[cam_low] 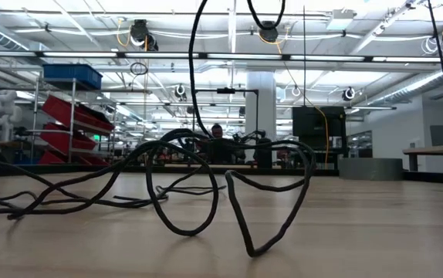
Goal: Coil cords
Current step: Coil the black wire onto the spool
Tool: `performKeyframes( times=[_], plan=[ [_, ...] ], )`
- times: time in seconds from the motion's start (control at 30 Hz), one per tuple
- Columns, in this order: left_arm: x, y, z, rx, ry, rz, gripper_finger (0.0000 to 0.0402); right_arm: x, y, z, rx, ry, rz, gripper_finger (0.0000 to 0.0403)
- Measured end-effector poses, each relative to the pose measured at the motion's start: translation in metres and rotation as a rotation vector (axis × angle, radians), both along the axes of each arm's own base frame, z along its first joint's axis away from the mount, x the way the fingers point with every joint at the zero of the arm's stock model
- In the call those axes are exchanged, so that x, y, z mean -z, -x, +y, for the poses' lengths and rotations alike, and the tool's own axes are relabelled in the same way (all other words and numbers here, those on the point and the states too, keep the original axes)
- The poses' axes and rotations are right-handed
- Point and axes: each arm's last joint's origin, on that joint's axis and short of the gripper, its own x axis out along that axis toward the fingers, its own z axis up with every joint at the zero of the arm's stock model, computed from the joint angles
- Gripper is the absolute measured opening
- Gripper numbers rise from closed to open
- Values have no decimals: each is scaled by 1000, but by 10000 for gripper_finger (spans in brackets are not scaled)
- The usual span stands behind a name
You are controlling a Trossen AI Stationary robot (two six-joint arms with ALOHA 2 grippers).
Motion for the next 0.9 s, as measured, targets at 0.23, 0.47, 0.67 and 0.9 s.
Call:
performKeyframes(
  times=[0.23,0.47,0.67,0.9],
  plan=[
    [0,0,0,0,0,0,2,0,0,0,-1,0,0,93],
    [0,2,-2,8,0,0,2,-3,6,1,-12,21,27,96],
    [0,3,-3,6,1,-1,2,-14,17,0,-30,6,36,96],
    [0,3,-3,6,1,-1,2,-13,15,-2,-24,-19,41,96]
  ],
)
